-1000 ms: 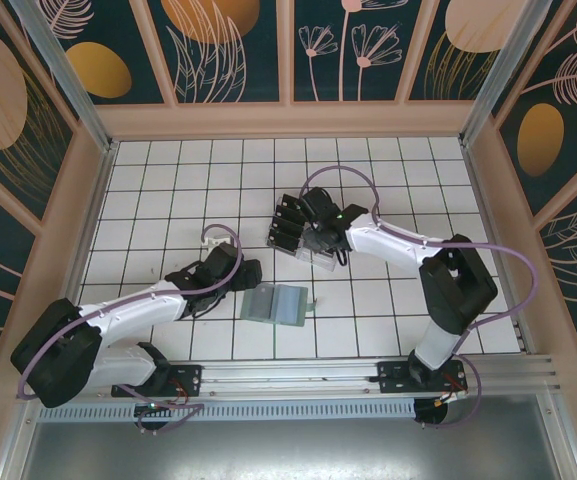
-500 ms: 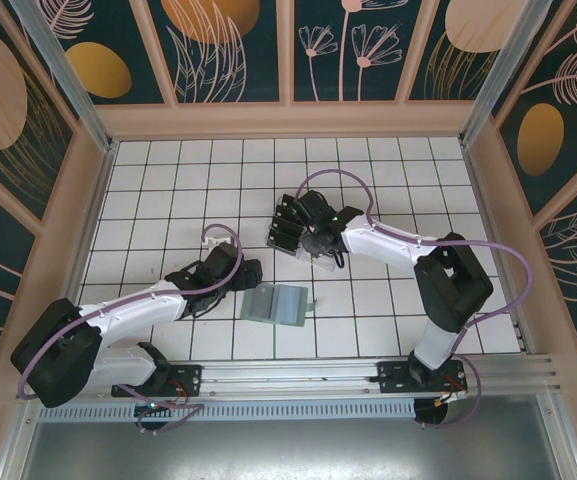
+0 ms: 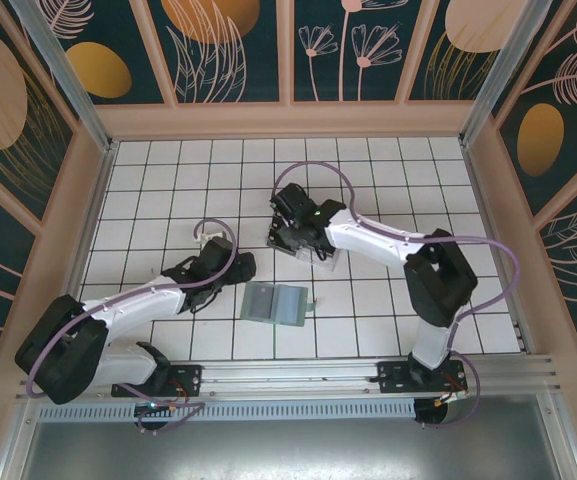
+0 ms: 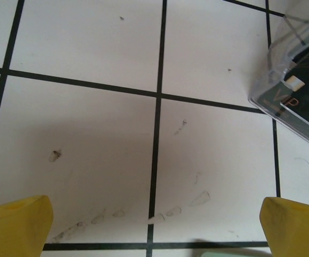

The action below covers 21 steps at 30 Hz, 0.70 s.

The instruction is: Put the credit cards into the card holder

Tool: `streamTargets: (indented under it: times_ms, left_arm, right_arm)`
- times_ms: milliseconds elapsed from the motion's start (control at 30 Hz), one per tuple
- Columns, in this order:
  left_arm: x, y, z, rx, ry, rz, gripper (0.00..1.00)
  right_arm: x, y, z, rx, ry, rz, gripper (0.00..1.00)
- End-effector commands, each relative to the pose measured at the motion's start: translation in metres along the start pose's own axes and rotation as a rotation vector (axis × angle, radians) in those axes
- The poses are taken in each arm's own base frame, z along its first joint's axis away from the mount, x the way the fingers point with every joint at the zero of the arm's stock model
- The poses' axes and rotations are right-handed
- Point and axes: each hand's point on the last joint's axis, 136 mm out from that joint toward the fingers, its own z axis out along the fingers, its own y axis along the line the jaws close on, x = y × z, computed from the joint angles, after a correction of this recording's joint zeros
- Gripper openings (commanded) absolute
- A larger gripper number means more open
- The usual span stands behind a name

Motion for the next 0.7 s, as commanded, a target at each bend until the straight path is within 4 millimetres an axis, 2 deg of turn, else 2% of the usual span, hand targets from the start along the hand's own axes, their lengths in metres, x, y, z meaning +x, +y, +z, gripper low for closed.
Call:
streamTargets:
  times_ms: [0, 233, 667]
  left_arm:
    - [-0.010, -0.005, 0.002, 0.029, -0.012, -0.027, 0.99]
    - [-0.014, -0.005, 0.001, 0.036, -0.017, -0.031, 0.99]
    - [-0.010, -0.004, 0.003, 0.040, -0.010, -0.032, 0.99]
  right_arm:
    - [-0.003, 0.012, 0.012, -0.002, 0.021, -0.054, 0.32]
    - [-0.009, 0.013, 0.027, 0.032, 0.032, -0.080, 0.33]
    - [-0.017, 0.011, 0.038, 0.074, 0.034, -0.106, 0.36]
